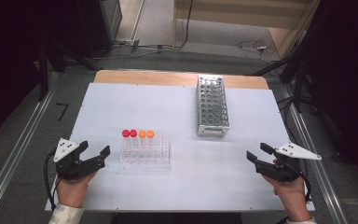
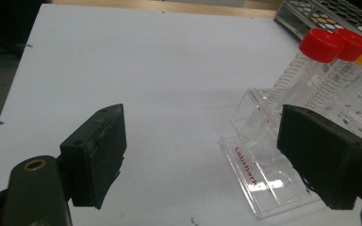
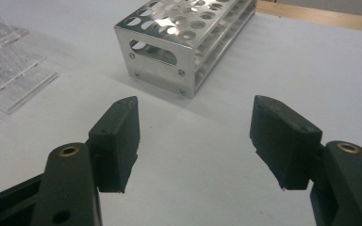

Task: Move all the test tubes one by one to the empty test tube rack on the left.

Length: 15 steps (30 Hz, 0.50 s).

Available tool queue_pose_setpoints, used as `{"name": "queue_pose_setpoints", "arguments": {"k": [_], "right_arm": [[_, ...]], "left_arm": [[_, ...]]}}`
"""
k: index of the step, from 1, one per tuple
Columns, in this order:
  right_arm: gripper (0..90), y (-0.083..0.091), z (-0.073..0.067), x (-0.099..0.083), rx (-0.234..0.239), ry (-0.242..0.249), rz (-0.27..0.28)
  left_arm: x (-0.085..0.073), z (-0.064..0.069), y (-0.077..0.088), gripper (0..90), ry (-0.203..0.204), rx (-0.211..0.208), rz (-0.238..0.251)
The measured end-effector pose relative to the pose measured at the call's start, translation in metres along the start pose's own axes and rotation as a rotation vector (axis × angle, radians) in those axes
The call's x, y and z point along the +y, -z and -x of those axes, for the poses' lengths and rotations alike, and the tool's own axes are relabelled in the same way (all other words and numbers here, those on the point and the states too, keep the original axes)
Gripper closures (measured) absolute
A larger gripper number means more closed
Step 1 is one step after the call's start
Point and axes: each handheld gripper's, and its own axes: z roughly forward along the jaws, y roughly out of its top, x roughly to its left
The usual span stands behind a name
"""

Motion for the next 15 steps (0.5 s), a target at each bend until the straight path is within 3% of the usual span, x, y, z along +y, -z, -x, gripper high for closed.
{"name": "queue_pose_setpoints", "arguments": {"k": [15], "right_arm": [[31.8,0.014,0.025,-0.015,-0.071,-0.053,0.001]], "left_arm": [[-0.005,-0.009,0.005,16.5,0.012,0.022,-0.003]]}}
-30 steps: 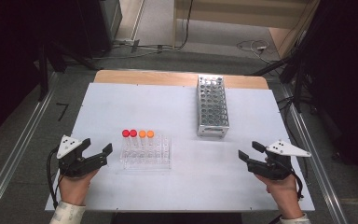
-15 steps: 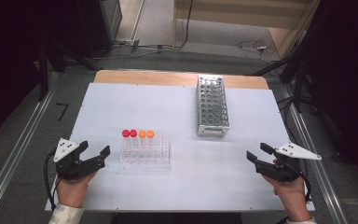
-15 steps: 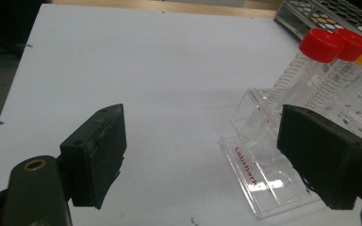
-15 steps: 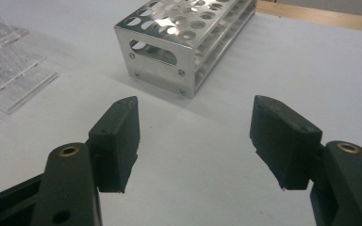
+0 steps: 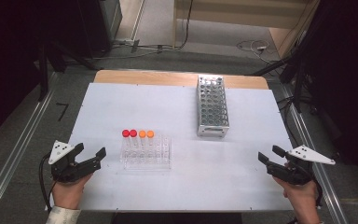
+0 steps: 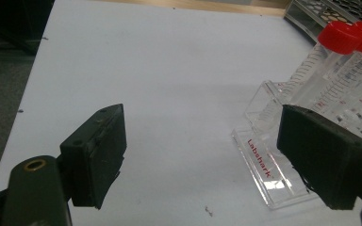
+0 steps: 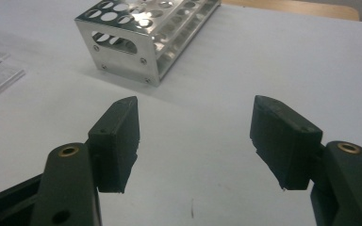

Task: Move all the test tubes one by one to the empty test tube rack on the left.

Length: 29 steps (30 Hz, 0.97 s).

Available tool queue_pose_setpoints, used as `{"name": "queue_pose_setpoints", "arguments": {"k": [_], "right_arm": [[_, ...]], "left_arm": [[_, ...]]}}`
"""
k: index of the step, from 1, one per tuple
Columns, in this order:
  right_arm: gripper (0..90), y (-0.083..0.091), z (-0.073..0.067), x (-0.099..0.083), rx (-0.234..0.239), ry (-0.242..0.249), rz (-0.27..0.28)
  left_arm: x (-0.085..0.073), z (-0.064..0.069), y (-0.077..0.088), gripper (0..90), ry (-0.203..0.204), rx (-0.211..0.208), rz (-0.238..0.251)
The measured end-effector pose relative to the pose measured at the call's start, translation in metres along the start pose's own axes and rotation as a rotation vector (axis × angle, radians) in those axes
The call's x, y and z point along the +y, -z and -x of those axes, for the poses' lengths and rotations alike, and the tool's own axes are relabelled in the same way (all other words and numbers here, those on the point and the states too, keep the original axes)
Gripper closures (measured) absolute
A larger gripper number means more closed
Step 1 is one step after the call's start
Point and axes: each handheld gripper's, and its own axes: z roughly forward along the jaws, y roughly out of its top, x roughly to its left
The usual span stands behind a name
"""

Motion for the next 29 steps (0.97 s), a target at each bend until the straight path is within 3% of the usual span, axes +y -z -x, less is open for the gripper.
{"name": "queue_pose_setpoints", "arguments": {"k": [13,29], "right_arm": [[31.4,0.003,0.026,-0.014,-0.087,-0.027,-0.022],[27.9,-0.003,0.046,-0.027,-0.128,-0.081,-0.041]], "left_arm": [[-0.003,-0.009,0.000,16.5,0.012,0.031,-0.009],[-0.012,-0.026,-0.013,16.5,0.033,0.081,-0.065]]}}
